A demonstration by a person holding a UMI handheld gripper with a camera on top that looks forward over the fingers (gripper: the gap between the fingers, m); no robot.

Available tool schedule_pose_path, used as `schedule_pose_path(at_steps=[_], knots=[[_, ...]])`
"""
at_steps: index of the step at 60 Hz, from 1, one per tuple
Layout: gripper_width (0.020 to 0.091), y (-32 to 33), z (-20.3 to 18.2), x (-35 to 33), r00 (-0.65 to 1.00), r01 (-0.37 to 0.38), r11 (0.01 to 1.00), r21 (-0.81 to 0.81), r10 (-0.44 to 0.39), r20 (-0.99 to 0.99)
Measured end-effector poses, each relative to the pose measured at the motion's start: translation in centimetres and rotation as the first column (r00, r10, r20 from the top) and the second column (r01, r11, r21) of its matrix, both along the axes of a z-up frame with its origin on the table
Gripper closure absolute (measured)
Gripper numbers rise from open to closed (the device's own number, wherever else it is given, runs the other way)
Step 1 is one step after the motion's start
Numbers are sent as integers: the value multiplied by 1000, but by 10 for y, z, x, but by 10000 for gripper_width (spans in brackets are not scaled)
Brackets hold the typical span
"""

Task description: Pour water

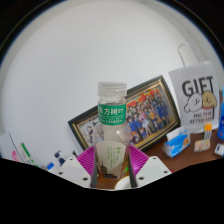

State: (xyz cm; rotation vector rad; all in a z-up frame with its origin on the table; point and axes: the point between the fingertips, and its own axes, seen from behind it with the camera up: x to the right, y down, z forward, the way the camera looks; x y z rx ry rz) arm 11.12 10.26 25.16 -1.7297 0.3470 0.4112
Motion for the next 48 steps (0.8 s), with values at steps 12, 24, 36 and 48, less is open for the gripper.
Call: schedule_pose_path(at_steps=[12, 24, 36, 48], knots=[[657, 16, -74, 89, 895, 83, 995, -58, -49, 444], [656, 20, -152, 111, 886, 85, 986, -145, -9, 464], [648, 14, -199, 108, 893, 37, 978, -206, 61, 447], [563, 12, -197, 106, 889, 6, 984, -179, 77, 451]])
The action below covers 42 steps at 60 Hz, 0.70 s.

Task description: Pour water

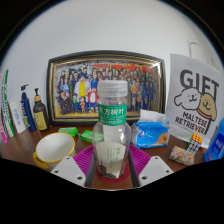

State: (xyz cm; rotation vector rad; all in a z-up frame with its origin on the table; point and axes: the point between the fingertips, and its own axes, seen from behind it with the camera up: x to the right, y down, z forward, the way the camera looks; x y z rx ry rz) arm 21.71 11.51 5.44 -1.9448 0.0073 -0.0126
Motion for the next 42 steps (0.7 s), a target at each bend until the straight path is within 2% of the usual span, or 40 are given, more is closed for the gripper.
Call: schedule_pose_path(at_steps=[3, 7, 9, 11, 15, 26, 42], knots=[[504, -3, -2, 1, 1000, -2, 1000, -28, 2, 13], [300, -11, -7, 1, 1000, -3, 997, -71, 5, 30], [234, -15, -7, 2, 999, 2, 997, -81, 0, 35], [270, -21, -6, 3, 999, 13, 996, -91, -9, 39], [242, -38, -2, 6, 998, 38, 993, -113, -33, 46], [252, -105, 19, 2, 993, 95, 981, -167, -81, 85], [250, -243, 80, -59, 994, 105, 958, -266, -104, 20]])
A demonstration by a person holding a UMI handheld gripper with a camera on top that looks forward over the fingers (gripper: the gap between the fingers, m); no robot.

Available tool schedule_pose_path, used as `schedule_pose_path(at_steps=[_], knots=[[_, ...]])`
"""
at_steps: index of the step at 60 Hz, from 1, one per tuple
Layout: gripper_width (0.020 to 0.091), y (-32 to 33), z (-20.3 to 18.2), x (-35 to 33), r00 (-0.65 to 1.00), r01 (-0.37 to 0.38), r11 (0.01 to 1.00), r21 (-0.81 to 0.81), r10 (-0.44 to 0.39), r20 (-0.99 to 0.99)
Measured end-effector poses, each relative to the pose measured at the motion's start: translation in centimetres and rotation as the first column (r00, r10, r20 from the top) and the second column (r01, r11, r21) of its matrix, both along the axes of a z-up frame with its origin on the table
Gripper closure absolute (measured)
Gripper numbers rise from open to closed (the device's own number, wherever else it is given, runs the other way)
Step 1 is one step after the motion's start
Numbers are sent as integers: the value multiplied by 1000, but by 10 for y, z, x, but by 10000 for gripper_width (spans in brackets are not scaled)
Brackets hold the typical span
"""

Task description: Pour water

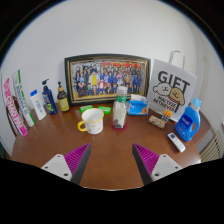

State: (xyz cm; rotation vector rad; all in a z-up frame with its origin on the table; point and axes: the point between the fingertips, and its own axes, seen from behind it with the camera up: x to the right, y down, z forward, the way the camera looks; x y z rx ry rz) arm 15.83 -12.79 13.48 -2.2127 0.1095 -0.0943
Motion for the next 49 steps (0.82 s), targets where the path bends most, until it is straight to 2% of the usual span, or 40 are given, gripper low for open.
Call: schedule_pose_path(at_steps=[11, 22, 31, 49], knots=[[249, -76, 42, -33, 1000, -7, 999, -38, 7, 22], [248, -122, 70, -46, 998, -12, 999, -36, 14, 57], [248, -144, 76, -43, 999, -5, 999, -32, 7, 54], [249, -163, 85, -30, 997, -38, 999, -13, 39, 71]])
